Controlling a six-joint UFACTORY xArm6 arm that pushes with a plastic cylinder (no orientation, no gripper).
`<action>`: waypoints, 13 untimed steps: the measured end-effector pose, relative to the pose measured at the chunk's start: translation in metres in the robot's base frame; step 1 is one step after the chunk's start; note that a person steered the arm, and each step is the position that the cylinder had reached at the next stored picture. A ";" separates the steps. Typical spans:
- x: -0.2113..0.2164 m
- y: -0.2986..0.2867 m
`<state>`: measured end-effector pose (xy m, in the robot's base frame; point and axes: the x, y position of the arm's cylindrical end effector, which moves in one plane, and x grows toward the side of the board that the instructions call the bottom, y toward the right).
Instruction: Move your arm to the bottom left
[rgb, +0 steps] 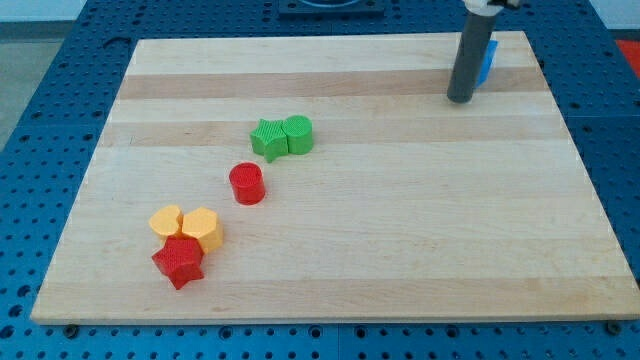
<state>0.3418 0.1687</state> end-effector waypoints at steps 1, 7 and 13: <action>0.036 0.000; 0.171 -0.103; 0.212 -0.155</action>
<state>0.5533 0.0137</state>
